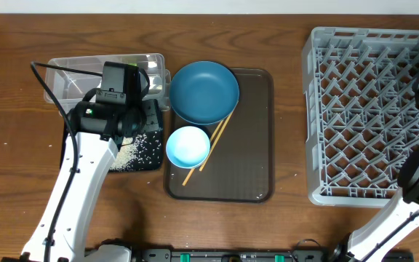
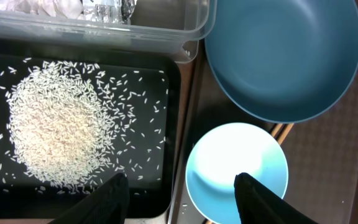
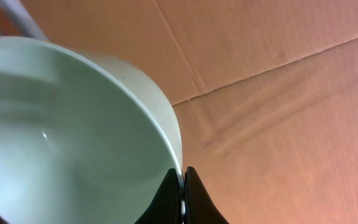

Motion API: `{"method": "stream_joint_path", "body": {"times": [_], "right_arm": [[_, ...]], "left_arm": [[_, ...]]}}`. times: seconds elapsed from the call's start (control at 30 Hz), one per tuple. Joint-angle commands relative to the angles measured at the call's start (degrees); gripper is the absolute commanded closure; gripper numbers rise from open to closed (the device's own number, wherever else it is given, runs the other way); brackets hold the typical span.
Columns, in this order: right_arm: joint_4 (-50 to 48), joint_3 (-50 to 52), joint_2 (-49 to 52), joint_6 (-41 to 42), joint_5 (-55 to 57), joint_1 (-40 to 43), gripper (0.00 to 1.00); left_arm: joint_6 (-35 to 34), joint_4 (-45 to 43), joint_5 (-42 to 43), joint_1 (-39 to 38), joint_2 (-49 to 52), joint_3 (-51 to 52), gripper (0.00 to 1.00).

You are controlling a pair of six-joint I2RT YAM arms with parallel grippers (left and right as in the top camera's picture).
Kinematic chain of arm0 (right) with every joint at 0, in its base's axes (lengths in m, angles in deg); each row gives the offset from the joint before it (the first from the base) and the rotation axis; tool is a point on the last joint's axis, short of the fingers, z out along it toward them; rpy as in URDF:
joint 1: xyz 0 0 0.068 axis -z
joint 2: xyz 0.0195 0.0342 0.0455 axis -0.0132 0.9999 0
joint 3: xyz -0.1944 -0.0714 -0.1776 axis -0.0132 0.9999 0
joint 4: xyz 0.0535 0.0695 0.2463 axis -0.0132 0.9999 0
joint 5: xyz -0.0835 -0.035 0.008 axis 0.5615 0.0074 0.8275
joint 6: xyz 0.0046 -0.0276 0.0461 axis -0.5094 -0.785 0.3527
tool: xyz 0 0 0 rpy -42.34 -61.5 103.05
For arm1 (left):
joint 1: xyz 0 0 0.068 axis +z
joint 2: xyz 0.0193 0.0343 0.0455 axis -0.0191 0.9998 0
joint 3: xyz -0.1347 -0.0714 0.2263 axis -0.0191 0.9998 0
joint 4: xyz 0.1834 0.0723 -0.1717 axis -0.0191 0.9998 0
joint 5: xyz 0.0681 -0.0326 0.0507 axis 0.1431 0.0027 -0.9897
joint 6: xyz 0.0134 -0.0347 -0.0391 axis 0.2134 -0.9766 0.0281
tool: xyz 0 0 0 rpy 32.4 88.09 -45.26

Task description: Sort waste into correct bins and load items into the dishwasher rack

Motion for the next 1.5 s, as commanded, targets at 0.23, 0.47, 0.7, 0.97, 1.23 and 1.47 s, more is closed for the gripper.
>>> {"method": "stream_joint_path", "body": {"times": [0.23,0.47,0.7,0.97,1.23,1.47], "right_arm": [[0.98,-0.33,1.44,0.94,-2.67,-5.57,0.96],[6.05,-0.33,1.44,1.44,-2.69,-8.37,0.79],[21.92,-0.35,-1.95,16.65,-17.49,-9.14,0.73],[32.52,-0.35,-12.31,25.66,-40.04,-10.05,0.61],[35.58,-0.35,-21.53,29.35,-58.60,-16.09,0.57],[40.98,-0.31,-22.10,35.01,-64.63,-24.28,0.58]], "left_arm": [[-0.50,-0.02,-0.87,0.04,-0.04,0.11,0.42],[-0.50,-0.02,-0.90,0.04,-0.04,0.11,0.42],[-0.50,-0.02,-0.90,0.04,-0.04,0.11,0.42],[-0.50,-0.02,-0.90,0.04,-0.04,0.11,0.42],[-0.50,0.00,-0.90,0.04,-0.04,0.11,0.42],[-0.50,0.00,-0.90,0.04,-0.04,0.11,0.42]]}}
